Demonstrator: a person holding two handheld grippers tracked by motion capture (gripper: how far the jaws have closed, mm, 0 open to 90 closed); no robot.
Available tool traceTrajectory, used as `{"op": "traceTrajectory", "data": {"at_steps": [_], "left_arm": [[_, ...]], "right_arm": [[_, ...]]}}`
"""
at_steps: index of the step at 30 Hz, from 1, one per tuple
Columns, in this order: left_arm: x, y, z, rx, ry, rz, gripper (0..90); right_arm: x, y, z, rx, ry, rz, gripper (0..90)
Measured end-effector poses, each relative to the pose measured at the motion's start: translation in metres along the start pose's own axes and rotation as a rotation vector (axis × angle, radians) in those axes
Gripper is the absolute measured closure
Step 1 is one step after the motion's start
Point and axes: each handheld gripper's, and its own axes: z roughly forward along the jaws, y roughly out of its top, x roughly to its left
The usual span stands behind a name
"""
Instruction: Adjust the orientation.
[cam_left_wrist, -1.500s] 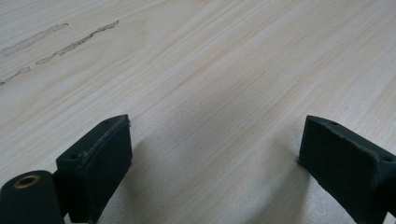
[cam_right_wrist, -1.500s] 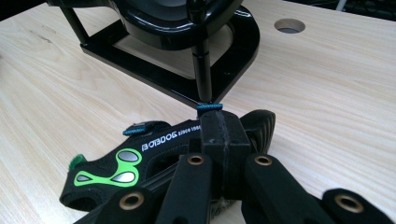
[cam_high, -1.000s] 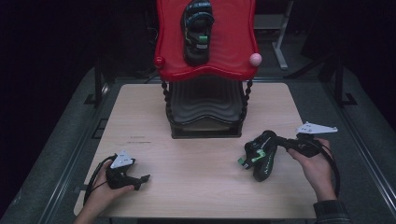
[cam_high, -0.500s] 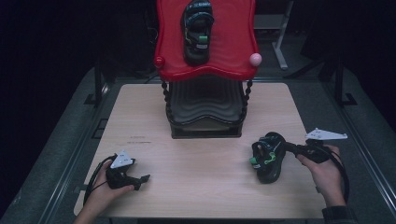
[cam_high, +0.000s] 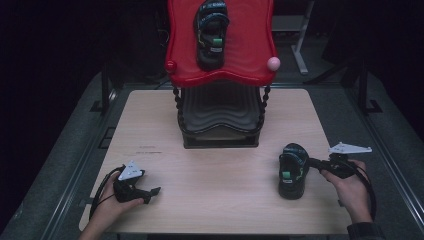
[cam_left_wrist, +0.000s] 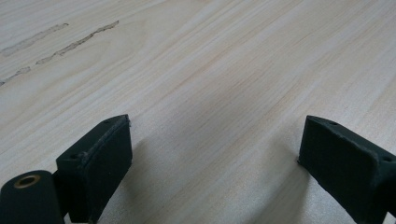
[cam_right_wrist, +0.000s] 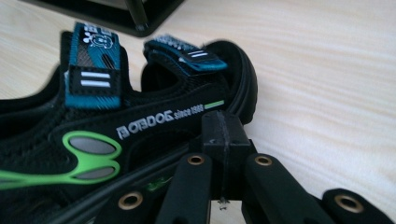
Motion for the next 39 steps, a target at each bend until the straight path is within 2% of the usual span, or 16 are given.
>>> {"op": "traceTrajectory", "data": {"at_steps": [2, 3, 6, 17, 22, 28, 33, 39], "left_arm": [[0.000, 0.000, 0.000, 0.000, 0.000, 0.000, 8.9], [0.000, 0.000, 0.000, 0.000, 0.000, 0.000, 8.9], [0.000, 0.000, 0.000, 0.000, 0.000, 0.000, 8.9], [0.000, 0.000, 0.000, -0.001, -0.001, 0.001, 8.9], [0.001, 0.000, 0.000, 0.000, -0.004, 0.003, 8.9], [0.001, 0.000, 0.000, 0.000, -0.006, 0.005, 8.9], [0.001, 0.000, 0.000, -0.001, -0.007, 0.006, 8.9], [0.001, 0.000, 0.000, -0.001, -0.007, 0.007, 9.0]], "right_arm": [[-0.001, -0.003, 0.005, 0.011, 0.016, 0.011, 90.0], [-0.001, -0.003, 0.007, 0.023, -0.002, -0.003, 90.0], [-0.004, -0.004, 0.008, 0.003, 0.022, 0.021, 90.0], [-0.009, -0.002, 0.014, -0.009, 0.027, 0.021, 89.6], [-0.014, -0.001, -0.001, -0.067, 0.019, 0.060, 83.2], [-0.013, 0.000, -0.021, -0.152, 0.074, 0.104, 67.9], [-0.003, 0.003, -0.031, -0.206, 0.143, 0.088, 58.0], [0.005, 0.006, -0.029, -0.212, 0.177, 0.057, 52.5]]}}
